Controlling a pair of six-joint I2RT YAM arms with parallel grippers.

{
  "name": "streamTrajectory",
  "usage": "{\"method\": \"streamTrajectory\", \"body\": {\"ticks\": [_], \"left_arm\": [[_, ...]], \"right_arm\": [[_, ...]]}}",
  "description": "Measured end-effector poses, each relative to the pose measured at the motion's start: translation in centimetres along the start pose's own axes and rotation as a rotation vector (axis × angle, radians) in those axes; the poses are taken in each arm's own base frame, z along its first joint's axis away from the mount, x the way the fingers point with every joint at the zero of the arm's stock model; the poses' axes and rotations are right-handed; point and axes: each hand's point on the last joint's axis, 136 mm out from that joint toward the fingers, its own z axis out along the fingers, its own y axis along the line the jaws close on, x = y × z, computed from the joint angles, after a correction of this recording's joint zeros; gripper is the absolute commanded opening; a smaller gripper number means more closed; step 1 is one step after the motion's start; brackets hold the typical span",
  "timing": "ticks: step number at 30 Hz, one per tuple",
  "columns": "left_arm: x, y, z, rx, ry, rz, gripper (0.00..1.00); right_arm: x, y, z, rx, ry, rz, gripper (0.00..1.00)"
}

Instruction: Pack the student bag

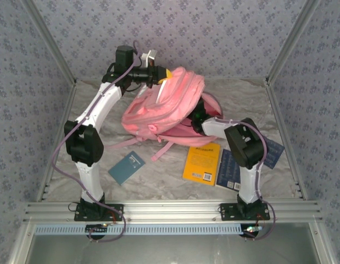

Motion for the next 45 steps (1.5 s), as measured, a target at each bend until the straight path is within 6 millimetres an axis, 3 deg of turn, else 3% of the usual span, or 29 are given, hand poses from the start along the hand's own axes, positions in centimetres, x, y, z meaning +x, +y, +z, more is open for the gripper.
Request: {"method": "streamTrajectory", "body": {"ticks": [3,6,12,14,16,25,32,38,42,45], "left_arm": [[0.0,-0.3,0.0,0.013,0.002,-0.004,0.0],[-0.2,-0.6,0.0,0.021,-0.002,0.0,0.0],[-0.3,0.2,-0.1,0.02,-0.008,-0.008,0.0],[-0.4,0.6,-0.4,0.016,-0.014,-0.014,0.0],[-0.7,0.9,-0.7,0.013,-0.025,-0.016,0.0],[-1.9,1.6,-2.2,-0.001,-0.062,-0.018,0.0],[-1.8,2.3,-2.0,-0.031,-0.072,-0.026,0.0],[-0.4,2.6,-0.4,-0.061,-0.042,-0.021,0.0],[2.0,2.7,2.5,-0.106,0.021,-0.004,0.0],[3.7,3.3,4.7,-0.16,0.061,0.023,0.13]], "right_arm": [[0.2,-0.4,2.5,0.013,-0.004,-0.002,0.18],[0.3,-0.9,4.6,0.043,-0.005,-0.027,0.42],[1.1,-2.3,4.5,0.176,-0.019,-0.167,0.69],[1.0,-2.4,3.4,0.212,-0.033,-0.21,0.71],[0.9,-2.4,1.7,0.245,-0.048,-0.248,0.76],[-1.9,-1.1,-7.1,0.301,-0.171,-0.369,0.77],[-2.2,-0.6,-14.6,0.402,-0.241,-0.477,0.76],[-2.4,2.4,-22.6,0.426,-0.359,-0.58,0.73],[-2.7,4.1,-28.4,0.446,-0.484,-0.687,0.74],[-2.3,5.4,-30.7,0.449,-0.524,-0.771,0.74]]}}
